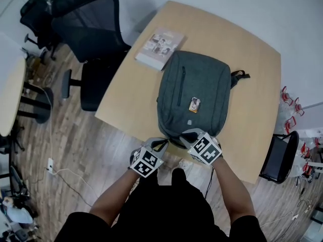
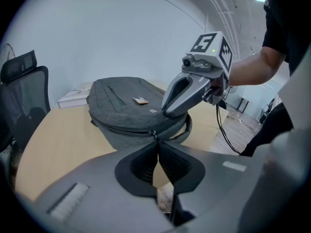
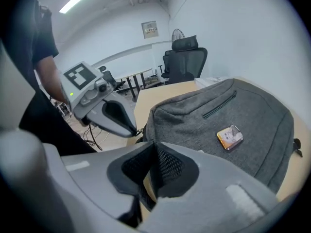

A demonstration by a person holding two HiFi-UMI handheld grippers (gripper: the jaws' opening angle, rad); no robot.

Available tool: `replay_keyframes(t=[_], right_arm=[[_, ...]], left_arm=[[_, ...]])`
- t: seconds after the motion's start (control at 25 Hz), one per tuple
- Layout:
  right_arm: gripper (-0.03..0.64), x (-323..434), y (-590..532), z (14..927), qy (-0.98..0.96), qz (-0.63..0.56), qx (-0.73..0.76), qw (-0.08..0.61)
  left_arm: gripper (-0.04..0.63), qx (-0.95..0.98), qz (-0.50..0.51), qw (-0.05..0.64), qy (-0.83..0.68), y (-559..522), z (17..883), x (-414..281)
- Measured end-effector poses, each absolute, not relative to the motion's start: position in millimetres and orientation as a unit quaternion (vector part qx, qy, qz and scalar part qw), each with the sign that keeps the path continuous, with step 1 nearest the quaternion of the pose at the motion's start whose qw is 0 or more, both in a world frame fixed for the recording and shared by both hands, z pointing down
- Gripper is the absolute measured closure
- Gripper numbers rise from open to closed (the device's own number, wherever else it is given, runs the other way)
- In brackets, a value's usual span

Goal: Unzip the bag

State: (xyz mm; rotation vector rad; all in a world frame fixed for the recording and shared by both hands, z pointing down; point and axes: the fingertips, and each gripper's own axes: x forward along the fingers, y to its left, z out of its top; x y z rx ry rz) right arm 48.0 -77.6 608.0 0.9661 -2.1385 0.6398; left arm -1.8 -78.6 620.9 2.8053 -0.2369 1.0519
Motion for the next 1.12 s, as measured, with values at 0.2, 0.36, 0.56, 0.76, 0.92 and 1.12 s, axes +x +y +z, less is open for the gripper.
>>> replay_keyframes(t=[0.2,0.36,0.56,0.76,0.92,1.12], right_arm=[[0.594,39,-99,606,-0.817,0.27,0.395,0.323],[0.594,29,-109,606,-0.814,0.274,0.4,0.321],[0.587,23,-112,604,-0.826,0.269,0.386,0.312],[0.54,38,-89,586,-0.856,0.224,0.352,0.305],[0.472,65,-53,598,-0.85,0.191,0.303,0.387],[0.472,81,-54,608,-0.855,0.198,0.282,0.387]], left_arm=[[0.557,0.934,0.341,0.076,-0.078,-69,617,10],[0.554,0.935,0.34,0.075,-0.074,-66,616,20],[0.566,0.935,0.334,0.079,-0.091,-75,620,8],[0.571,0.936,0.327,0.079,-0.101,-78,617,4],[0.571,0.936,0.327,0.076,-0.108,-76,615,2],[0.571,0.934,0.324,0.072,-0.132,-75,615,5]])
